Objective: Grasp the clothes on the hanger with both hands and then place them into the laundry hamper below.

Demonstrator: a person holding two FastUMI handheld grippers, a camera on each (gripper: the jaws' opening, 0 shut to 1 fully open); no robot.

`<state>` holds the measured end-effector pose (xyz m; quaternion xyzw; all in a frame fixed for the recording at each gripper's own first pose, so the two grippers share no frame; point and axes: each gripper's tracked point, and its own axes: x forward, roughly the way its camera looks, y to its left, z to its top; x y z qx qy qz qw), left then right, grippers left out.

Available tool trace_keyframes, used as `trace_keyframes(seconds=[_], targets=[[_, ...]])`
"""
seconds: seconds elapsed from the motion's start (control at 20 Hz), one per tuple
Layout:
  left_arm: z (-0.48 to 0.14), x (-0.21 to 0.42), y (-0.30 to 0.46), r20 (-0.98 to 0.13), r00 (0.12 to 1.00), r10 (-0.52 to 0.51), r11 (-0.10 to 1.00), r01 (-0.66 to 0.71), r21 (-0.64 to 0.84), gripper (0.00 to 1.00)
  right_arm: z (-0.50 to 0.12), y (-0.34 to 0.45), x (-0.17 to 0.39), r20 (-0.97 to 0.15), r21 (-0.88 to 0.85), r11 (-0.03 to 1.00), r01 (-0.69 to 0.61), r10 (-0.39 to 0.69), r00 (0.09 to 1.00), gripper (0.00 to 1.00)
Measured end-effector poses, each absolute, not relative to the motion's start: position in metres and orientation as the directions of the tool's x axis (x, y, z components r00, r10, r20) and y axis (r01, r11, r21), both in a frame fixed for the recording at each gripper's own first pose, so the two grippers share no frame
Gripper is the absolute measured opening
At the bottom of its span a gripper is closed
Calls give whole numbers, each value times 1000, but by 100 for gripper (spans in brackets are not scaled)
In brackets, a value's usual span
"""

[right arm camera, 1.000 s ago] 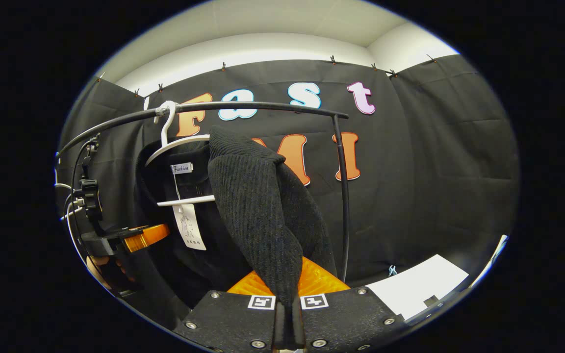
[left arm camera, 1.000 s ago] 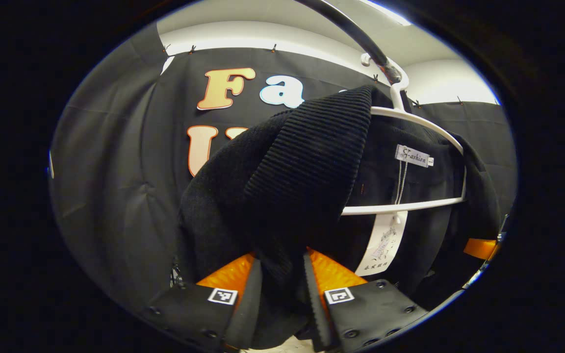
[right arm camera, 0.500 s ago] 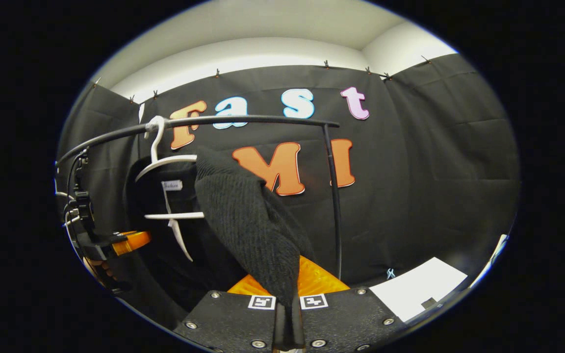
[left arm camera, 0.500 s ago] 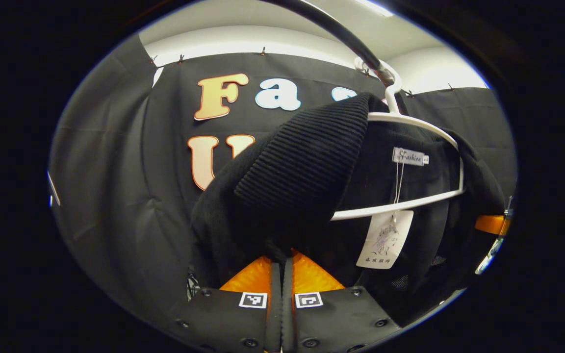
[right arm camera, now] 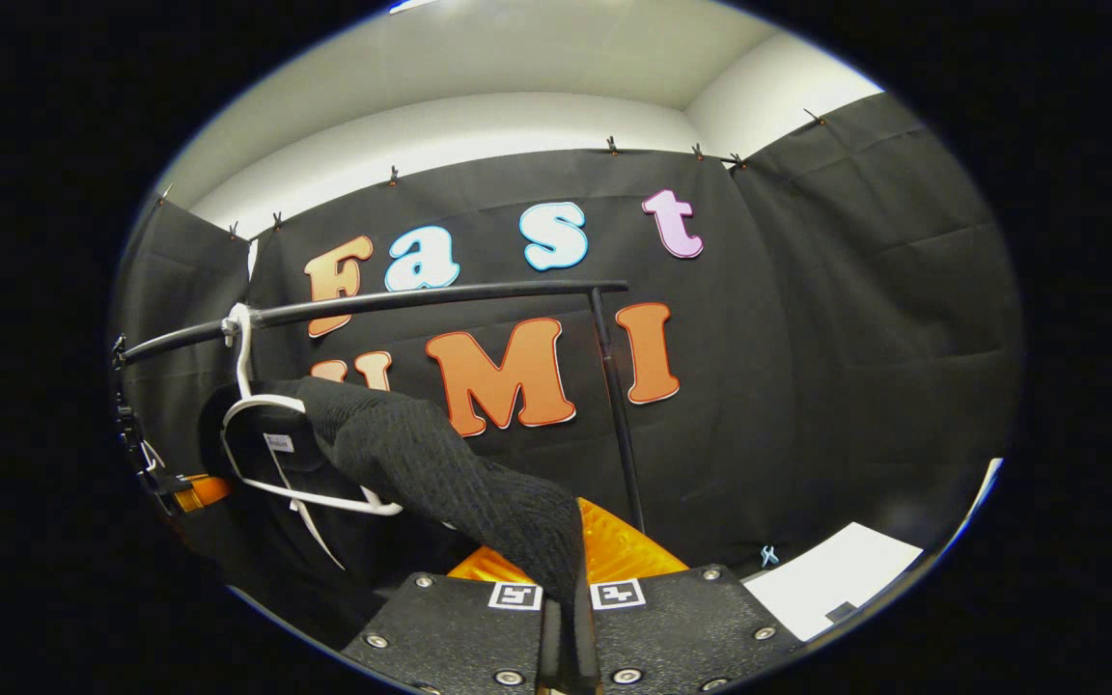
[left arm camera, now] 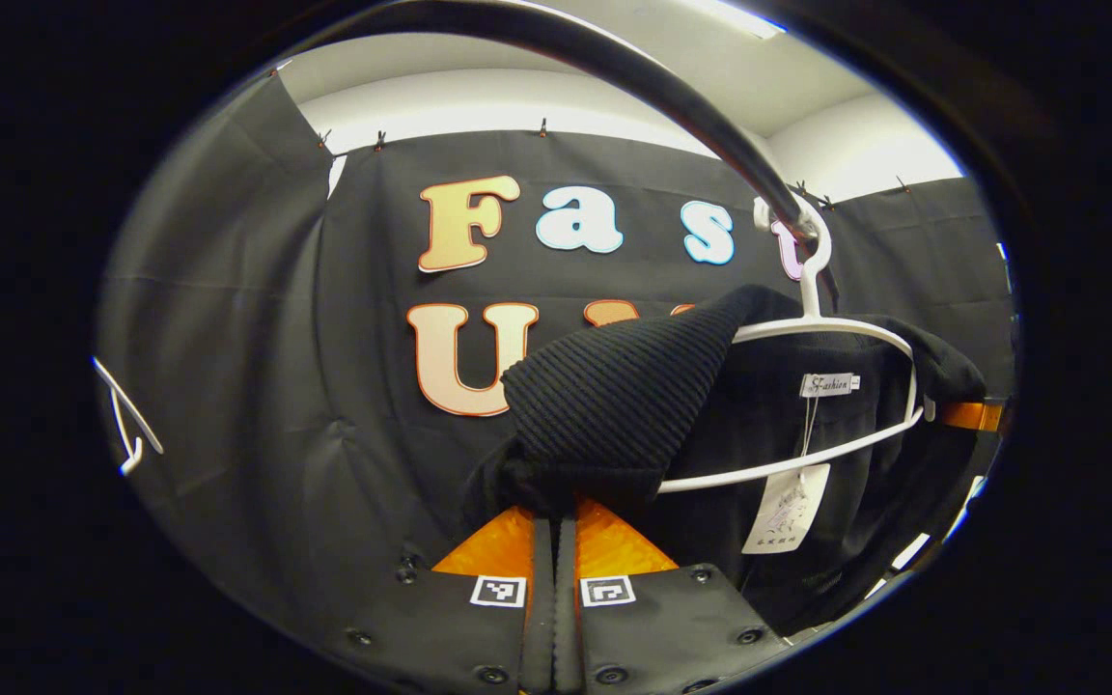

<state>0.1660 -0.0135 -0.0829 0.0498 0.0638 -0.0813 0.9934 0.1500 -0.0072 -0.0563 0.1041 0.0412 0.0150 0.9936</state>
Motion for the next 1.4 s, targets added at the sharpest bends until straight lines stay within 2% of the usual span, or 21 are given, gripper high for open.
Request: trace_keyframes(seconds=[0.35,0.4,0.5,0.55,0.6,0.9,1.4], targets=[[-75,161,-8,-122,984,-131,987,142,79,7,-58,-16,200,-64,269,955,-124,146,987,4],[-73,161,-6,-121,985,-123,988,133,80,10,-61,-15,208,-62,277,951,-140,163,985,4],[-69,161,-2,-118,988,-102,991,112,78,7,-69,-16,220,-67,313,937,-158,188,980,4],[-66,161,0,-114,989,-90,992,99,75,10,-77,-18,227,-78,333,930,-157,193,978,4],[-64,163,3,-110,991,-76,994,85,75,7,-86,-19,233,-92,350,923,-158,202,975,4],[-58,153,20,-95,995,-35,995,44,91,7,-150,-10,248,-156,428,888,-166,253,955,4],[-83,129,21,-129,992,-10,996,22,90,7,-257,29,229,-297,515,843,-157,347,889,4]])
